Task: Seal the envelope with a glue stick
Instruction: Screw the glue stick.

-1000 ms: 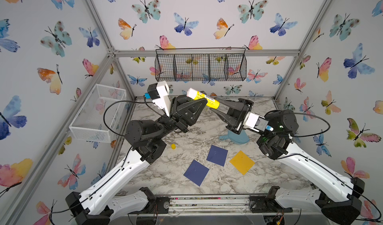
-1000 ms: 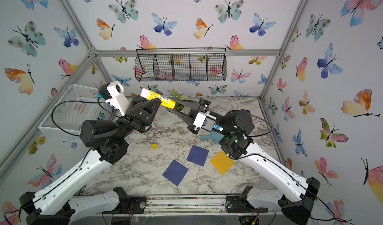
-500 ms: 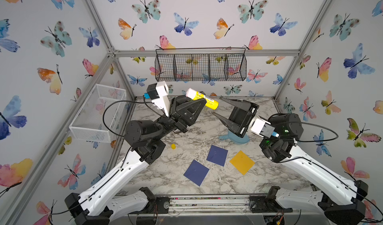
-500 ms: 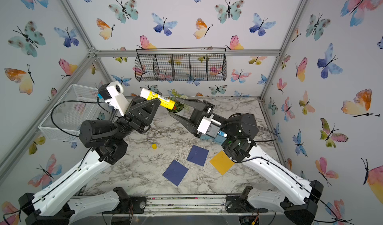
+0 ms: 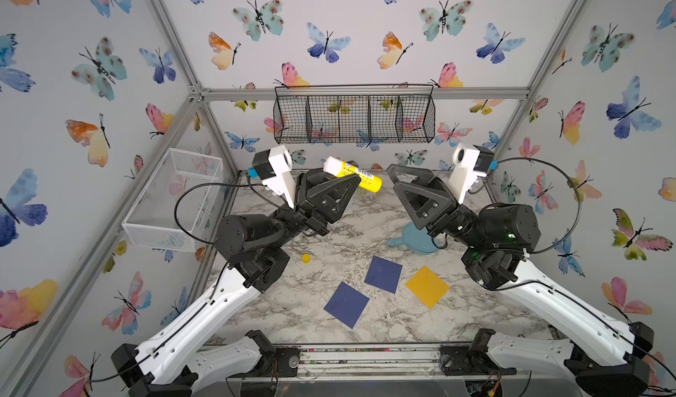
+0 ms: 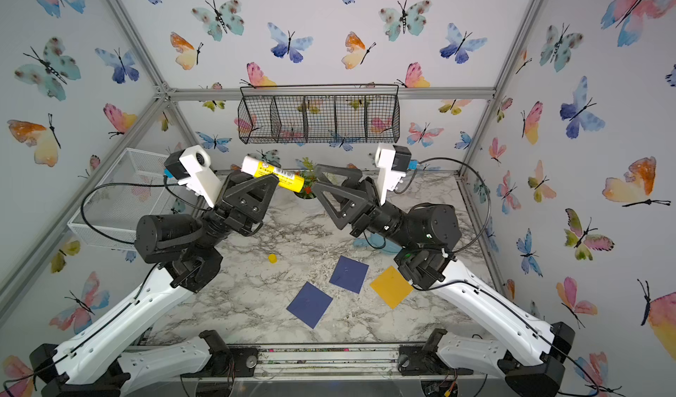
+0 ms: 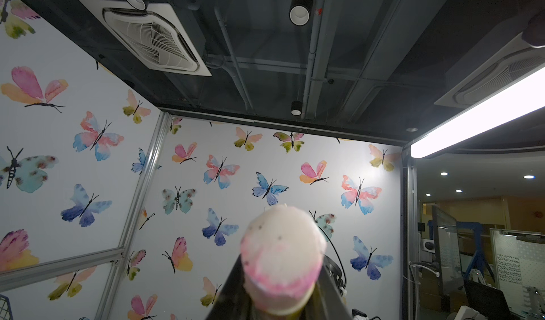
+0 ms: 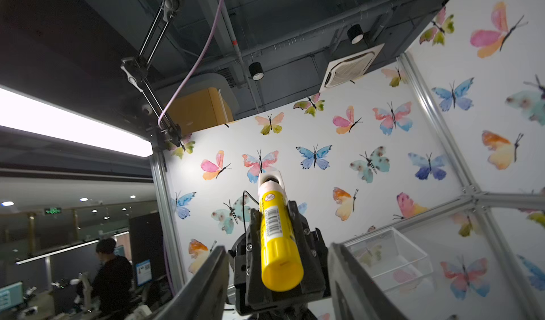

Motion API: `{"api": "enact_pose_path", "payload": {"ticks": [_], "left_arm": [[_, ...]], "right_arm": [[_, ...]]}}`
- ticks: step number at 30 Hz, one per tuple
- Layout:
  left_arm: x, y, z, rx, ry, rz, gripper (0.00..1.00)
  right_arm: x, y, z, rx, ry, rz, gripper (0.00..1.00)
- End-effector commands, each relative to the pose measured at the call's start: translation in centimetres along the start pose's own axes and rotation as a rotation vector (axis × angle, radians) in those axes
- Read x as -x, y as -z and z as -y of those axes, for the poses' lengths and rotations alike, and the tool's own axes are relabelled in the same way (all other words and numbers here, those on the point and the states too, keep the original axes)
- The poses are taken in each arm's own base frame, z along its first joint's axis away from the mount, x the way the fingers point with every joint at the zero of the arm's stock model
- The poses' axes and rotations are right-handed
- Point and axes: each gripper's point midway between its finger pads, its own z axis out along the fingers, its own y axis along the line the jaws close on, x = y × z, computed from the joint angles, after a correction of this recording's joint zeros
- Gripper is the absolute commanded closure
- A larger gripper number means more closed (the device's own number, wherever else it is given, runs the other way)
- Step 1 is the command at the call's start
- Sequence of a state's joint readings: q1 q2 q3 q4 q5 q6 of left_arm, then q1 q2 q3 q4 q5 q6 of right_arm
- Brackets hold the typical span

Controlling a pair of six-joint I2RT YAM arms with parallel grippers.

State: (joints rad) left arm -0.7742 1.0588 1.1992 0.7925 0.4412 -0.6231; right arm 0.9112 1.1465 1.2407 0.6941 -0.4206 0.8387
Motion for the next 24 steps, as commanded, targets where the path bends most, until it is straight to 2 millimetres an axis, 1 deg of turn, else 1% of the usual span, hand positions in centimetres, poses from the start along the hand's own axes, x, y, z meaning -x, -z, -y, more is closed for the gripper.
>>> {"api": "enact_pose_path", "payload": {"ticks": [1, 5, 7, 14, 24], "left_arm": [[1.2, 0.2, 0.8, -0.023, -0.048, 0.05, 1.0], [1.3, 0.2, 0.8, -0.027, -0.058, 0.059, 1.0], [1.2, 0.2, 0.8, -0.03, -0.06, 0.06, 1.0], [0.8, 0.2, 0.2, -0.015, -0.054, 0.055, 1.0], [0.6, 0.1, -0.7, 0.028, -0.052, 0.051, 1.0]], "right_arm": [[0.5, -0.3, -1.4, 0.072, -0.164, 0.006, 0.36], [0.2, -1.1, -1.0, 0.081, -0.19, -0.011, 0.36], [-0.2, -1.6, -0.8, 0.094, -0.209, -0.03, 0.38], [-0.6, -2.8, -1.3, 0.17, -0.233, -0.064, 0.46], [-1.0, -3.4, -1.0, 0.187, -0.265, -0.079, 0.52]]}}
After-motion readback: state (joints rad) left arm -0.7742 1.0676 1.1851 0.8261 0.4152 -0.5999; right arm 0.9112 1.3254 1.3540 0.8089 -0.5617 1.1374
